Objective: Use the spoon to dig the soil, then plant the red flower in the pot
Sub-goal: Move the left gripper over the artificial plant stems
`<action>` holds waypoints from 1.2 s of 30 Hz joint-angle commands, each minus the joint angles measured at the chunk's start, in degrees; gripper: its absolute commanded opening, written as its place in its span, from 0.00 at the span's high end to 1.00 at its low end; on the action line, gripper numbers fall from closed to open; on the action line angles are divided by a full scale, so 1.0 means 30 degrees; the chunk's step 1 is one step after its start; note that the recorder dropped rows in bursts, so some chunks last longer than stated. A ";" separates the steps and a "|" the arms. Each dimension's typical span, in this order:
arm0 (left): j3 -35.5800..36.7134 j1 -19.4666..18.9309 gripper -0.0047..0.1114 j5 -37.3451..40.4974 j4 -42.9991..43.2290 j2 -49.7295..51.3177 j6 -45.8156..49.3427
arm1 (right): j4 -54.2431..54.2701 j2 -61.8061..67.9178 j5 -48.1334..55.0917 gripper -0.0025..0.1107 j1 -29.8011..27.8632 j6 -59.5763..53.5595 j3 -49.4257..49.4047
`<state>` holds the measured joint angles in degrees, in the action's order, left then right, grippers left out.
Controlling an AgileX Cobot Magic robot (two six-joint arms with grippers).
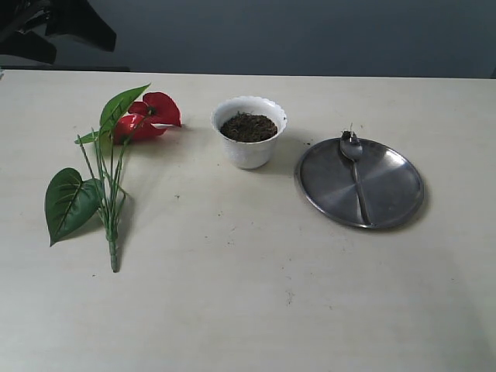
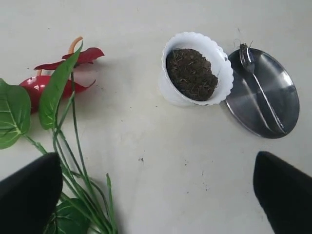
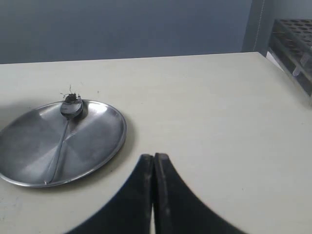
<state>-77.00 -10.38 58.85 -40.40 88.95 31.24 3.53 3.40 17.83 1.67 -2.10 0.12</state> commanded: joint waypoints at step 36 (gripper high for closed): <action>-0.0384 0.6330 0.06 -0.1508 1.5818 0.4179 -1.8851 | 0.0005 -0.0057 -0.0137 0.98 -0.0113 -0.0145 -0.0039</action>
<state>-77.59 8.17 55.55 6.42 100.09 -22.91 3.53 3.40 17.83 1.67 -2.10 0.12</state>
